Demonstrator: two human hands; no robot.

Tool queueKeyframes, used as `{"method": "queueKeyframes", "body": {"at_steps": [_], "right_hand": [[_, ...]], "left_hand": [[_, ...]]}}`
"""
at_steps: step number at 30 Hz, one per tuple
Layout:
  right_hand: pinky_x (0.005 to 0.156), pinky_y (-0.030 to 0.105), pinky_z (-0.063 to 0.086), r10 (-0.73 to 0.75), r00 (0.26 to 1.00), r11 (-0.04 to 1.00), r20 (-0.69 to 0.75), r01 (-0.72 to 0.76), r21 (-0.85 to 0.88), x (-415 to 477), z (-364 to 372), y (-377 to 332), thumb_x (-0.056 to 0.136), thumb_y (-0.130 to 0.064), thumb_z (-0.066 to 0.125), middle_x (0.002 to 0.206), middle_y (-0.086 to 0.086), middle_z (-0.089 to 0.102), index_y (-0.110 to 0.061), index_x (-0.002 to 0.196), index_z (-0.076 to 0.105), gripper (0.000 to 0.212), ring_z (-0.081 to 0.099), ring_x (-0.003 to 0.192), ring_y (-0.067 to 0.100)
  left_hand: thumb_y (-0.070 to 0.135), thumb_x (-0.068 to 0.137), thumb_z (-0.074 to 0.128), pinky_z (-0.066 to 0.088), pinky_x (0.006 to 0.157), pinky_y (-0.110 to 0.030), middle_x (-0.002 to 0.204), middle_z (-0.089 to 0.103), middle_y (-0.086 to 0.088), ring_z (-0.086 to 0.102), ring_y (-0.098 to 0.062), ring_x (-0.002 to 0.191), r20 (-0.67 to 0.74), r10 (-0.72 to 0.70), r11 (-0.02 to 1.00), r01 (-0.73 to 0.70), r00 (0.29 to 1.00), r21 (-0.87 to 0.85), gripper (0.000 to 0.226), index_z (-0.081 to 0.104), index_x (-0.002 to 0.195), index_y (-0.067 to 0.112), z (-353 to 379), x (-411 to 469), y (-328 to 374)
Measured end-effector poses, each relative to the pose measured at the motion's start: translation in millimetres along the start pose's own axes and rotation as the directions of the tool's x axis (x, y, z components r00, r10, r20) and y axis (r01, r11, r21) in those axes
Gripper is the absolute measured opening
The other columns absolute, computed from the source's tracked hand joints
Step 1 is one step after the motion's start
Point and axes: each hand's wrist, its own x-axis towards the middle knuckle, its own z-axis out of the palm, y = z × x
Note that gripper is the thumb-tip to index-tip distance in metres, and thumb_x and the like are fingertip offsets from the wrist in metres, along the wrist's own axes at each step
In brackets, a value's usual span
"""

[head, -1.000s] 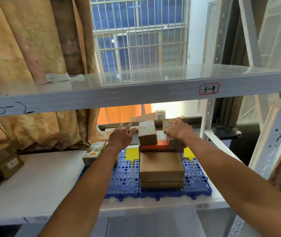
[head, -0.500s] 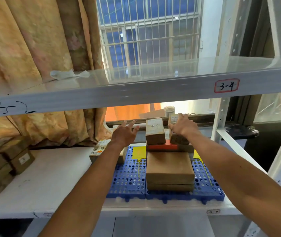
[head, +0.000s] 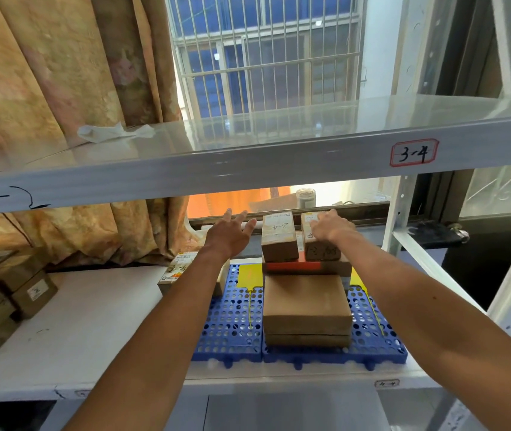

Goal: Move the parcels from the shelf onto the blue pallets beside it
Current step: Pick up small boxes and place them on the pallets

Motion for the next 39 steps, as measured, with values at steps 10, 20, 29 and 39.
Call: {"method": "queueKeyframes", "body": {"at_steps": [10, 20, 29, 39], "right_hand": [[0.091, 0.042, 0.050, -0.022, 0.999, 0.997, 0.044, 0.019, 0.081, 4, 4, -5, 0.100, -0.034, 0.047, 0.133, 0.009, 0.045, -0.017, 0.137, 0.043, 0.041, 0.055, 0.110, 0.026], [0.106, 0.048, 0.039, -0.041, 0.999, 0.988, 0.010, 0.039, 0.147, -19, 1, 4, 0.105, -0.038, 0.037, 0.151, 0.011, 0.035, -0.015, 0.153, 0.029, 0.053, 0.043, 0.131, 0.034], [0.103, 0.047, 0.041, -0.179, 0.980, 0.984, -0.081, 0.179, -0.019, -52, -34, 2, 0.105, -0.040, 0.035, 0.145, 0.013, 0.045, -0.012, 0.147, 0.041, 0.051, 0.044, 0.130, 0.034], [0.104, 0.049, 0.041, -0.441, 0.897, 0.878, -0.042, 0.421, -0.228, -94, -42, -25, 0.103, -0.041, 0.040, 0.145, 0.013, 0.047, -0.014, 0.143, 0.046, 0.049, 0.046, 0.130, 0.033]], "left_hand": [[0.058, 0.104, 0.026, 0.031, 0.113, -0.049, 0.166, 0.017, -0.011, 0.026, -0.035, 0.149, 0.013, 0.013, 1.000, -0.013, 1.000, 0.018, 0.060, 0.030, 0.157, 0.031, 1, -2, 3], [0.059, 0.103, 0.027, 0.030, 0.114, -0.049, 0.168, 0.009, -0.009, 0.026, -0.037, 0.149, 0.056, 0.018, 0.999, -0.016, 0.998, -0.031, 0.062, 0.026, 0.158, 0.030, 5, -10, 19], [0.073, 0.084, -0.006, 0.022, 0.117, -0.061, 0.168, 0.008, -0.011, 0.015, -0.040, 0.151, 0.157, 0.010, 1.000, -0.013, 0.987, 0.023, 0.091, 0.024, 0.158, 0.030, 8, -24, 37], [0.057, 0.103, 0.032, 0.031, 0.114, -0.047, 0.163, 0.023, -0.013, 0.032, -0.036, 0.144, 0.068, -0.061, 0.998, 0.061, 0.996, 0.008, 0.063, 0.029, 0.157, 0.026, -19, -83, 18]]}}
